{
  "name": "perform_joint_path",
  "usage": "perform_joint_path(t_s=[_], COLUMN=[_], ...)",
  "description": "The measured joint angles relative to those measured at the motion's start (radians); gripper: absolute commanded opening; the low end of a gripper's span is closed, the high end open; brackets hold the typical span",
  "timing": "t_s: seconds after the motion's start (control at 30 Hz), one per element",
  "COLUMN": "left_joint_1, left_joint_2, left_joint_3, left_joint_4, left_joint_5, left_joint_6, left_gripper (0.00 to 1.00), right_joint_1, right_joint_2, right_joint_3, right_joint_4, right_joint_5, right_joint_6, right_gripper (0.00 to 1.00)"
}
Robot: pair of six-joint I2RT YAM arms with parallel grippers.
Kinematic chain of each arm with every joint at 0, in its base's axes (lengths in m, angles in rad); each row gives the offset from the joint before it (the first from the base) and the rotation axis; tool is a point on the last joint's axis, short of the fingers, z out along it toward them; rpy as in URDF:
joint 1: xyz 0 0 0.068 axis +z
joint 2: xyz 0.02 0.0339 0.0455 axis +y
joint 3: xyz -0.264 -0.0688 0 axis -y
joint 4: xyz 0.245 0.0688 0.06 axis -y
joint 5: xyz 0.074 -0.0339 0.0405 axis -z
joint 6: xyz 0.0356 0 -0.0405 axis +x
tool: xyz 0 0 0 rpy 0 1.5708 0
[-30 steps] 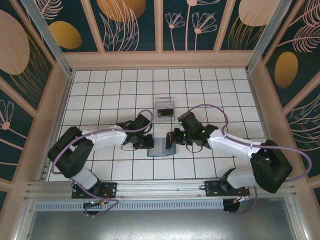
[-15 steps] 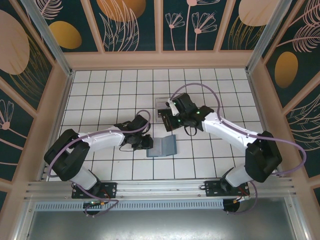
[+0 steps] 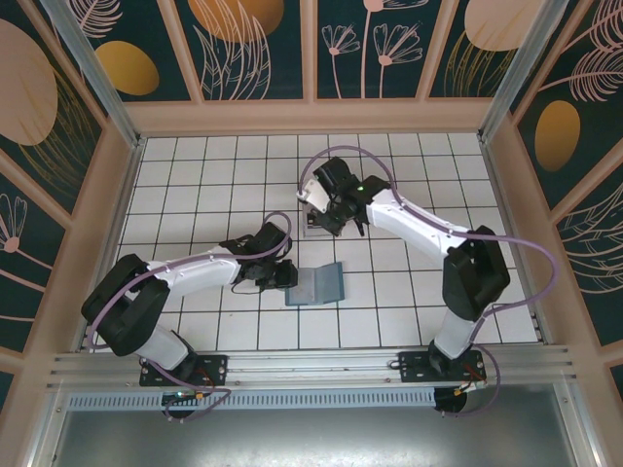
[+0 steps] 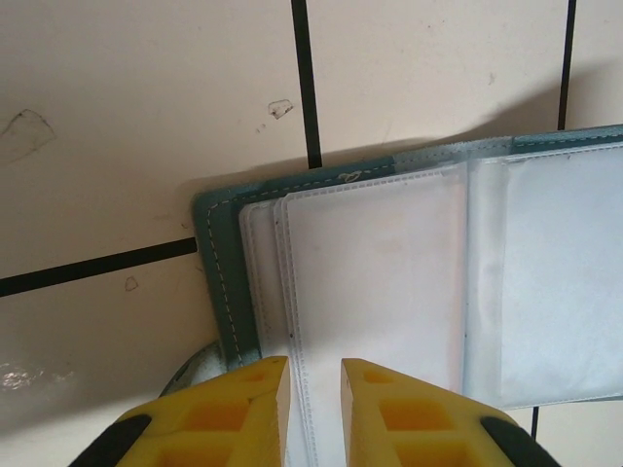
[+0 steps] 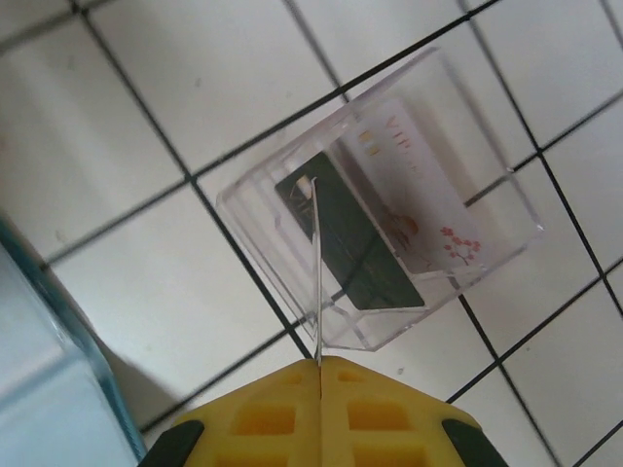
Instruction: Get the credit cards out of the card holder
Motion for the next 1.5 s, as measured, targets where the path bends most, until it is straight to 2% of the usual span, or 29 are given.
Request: perform_joint_path(t_s=[0.27, 0.63, 0.97, 1.5], left_joint_1=[0.0, 0.0, 0.0, 0.0], left_joint_2=[-0.013, -0.043, -0.059, -0.079], left_joint_3=[-0.001, -0.015, -0.016, -0.028], left_joint_4=[0.0, 0.0, 0.0, 0.0], left_joint_5=[-0.004, -0.012, -0.027, -0.034], left_joint_6=[0.0, -0.012, -0.027, -0.031], left_gripper=[0.22, 0.23, 0.23, 0.23], right_joint_1=[-0.022, -0.058, -0.076, -0.076], right_joint_2=[0.035, 0.195, 0.313, 0.409], right_joint_3=[0.069, 0.266, 0.428, 0.494], right_joint_4=[-0.081, -0.177, -0.287, -0.373], right_joint_5=[-0.045, -0.067, -0.099, -0.14], right_joint_6=[-0.315, -0.523, -0.555, -0.552], right_gripper=[0.0, 0.0, 0.0, 0.0])
